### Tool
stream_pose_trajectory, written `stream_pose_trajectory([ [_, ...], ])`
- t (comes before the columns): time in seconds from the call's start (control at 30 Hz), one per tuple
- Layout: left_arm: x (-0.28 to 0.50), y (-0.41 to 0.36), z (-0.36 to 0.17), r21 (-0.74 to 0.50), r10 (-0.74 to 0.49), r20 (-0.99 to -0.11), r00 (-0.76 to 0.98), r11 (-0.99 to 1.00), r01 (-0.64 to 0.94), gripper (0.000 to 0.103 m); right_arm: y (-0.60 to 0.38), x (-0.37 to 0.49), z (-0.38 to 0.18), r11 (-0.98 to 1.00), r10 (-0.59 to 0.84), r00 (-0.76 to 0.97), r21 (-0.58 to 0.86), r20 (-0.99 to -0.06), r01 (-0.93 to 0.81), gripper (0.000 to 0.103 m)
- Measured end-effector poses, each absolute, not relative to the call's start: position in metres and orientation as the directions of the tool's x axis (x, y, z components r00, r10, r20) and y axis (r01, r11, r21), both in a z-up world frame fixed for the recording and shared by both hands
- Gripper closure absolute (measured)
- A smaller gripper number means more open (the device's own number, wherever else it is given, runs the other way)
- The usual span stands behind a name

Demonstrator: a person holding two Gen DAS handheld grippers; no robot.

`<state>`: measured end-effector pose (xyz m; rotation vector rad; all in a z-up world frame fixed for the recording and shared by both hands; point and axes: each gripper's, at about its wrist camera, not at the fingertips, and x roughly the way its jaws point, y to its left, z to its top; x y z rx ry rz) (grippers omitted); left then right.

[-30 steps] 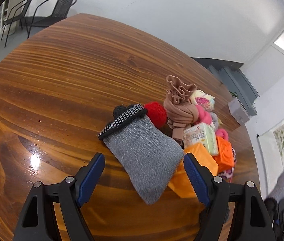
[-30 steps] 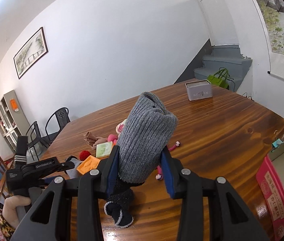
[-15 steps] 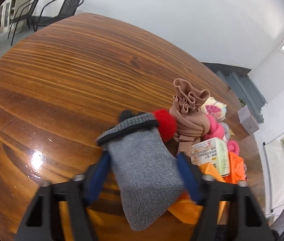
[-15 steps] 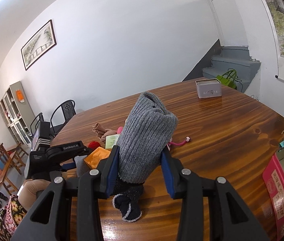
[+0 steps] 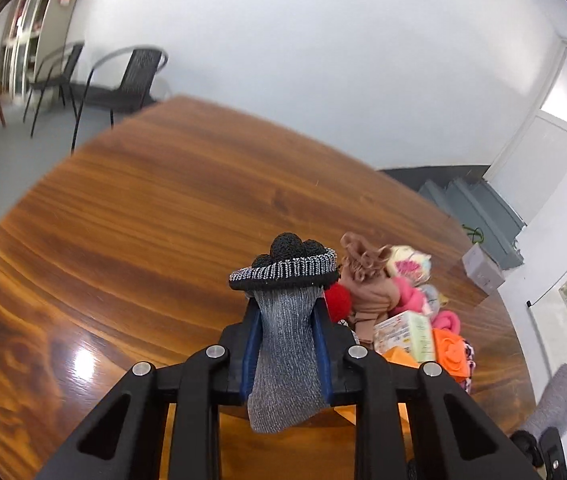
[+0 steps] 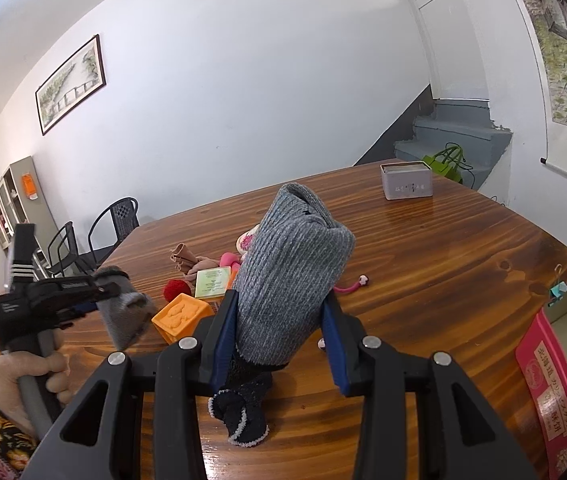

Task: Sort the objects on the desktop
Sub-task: 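Grasp a grey sock with the right tool while the left tool grasps another grey sock, then carry both grey socks to the green box and release them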

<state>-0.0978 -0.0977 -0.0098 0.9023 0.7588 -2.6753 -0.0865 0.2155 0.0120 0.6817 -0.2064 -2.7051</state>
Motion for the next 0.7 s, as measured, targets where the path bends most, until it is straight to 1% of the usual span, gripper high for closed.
stream_pose_trajectory([
  [0.23,-0.063,-0.079,0.007,-0.422,0.006,-0.553,-0.833,-0.864,0.274,0.078,0.215,-0.086,0.01,-0.941,-0.334,-0.838,0.208,-0.431,0.268,0.059],
  [0.4,-0.051,-0.05,0.019,-0.404,0.051,-0.519,-0.853,-0.894,0.192,0.078,0.216,-0.083,0.007,-0.95,-0.308,-0.847,0.193,-0.434,0.247,0.059],
  [0.6,-0.043,-0.019,0.016,-0.404,0.138,-0.527,-0.839,-0.909,0.105,0.078,0.224,-0.071,0.002,-0.963,-0.261,-0.865,0.175,-0.428,0.204,0.059],
  [0.7,-0.04,-0.003,0.015,-0.393,0.168,-0.535,-0.828,-0.917,0.068,0.078,0.241,-0.056,0.004,-0.962,-0.253,-0.872,0.209,-0.42,0.178,0.059],
])
